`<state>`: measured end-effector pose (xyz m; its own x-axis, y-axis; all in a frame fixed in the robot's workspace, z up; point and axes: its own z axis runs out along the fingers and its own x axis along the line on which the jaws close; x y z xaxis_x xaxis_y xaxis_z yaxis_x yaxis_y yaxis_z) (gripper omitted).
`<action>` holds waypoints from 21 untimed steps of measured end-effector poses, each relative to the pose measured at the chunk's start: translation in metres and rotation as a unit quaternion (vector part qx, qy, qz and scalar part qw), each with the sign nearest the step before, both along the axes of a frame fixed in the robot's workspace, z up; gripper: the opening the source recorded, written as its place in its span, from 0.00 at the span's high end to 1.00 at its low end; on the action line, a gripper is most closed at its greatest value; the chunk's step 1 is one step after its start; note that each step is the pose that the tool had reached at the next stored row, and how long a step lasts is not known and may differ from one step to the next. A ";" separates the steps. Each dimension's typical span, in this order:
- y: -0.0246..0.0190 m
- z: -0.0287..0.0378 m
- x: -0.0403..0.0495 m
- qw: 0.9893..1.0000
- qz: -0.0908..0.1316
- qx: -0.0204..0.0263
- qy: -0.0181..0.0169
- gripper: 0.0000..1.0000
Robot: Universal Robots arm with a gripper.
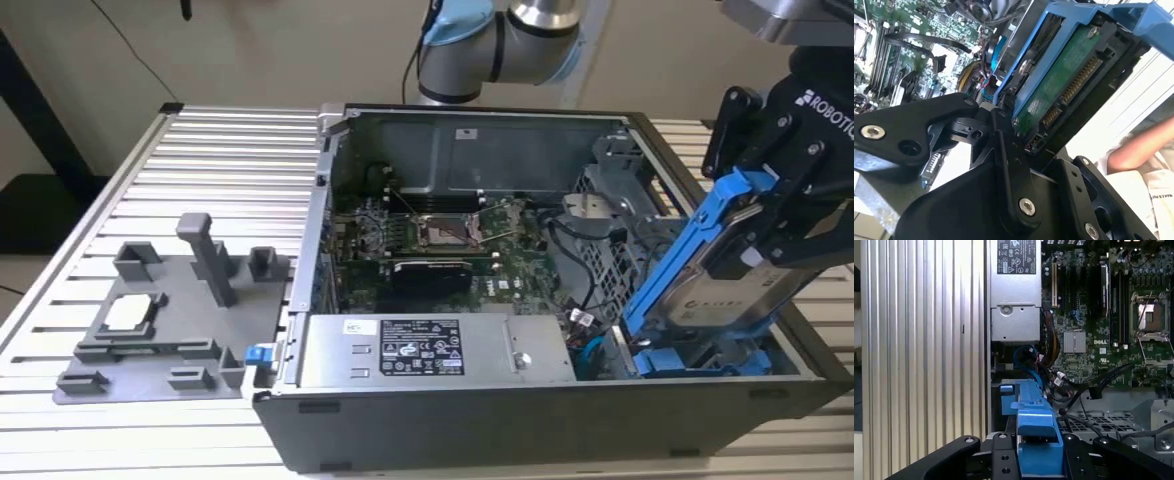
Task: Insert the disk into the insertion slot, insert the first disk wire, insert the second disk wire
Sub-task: 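Insert the disk into the insertion slot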
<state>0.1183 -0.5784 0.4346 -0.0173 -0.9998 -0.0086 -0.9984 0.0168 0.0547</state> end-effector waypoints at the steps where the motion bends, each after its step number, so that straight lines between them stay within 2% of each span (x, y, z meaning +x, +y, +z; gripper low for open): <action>1: 0.0000 -0.0013 0.0006 1.000 0.000 0.000 0.000 0.67; 10: 0.0000 -0.0136 0.0048 1.000 0.007 0.003 0.000 0.67; 21: -0.0001 -0.0250 0.0094 1.000 0.017 0.007 0.000 0.67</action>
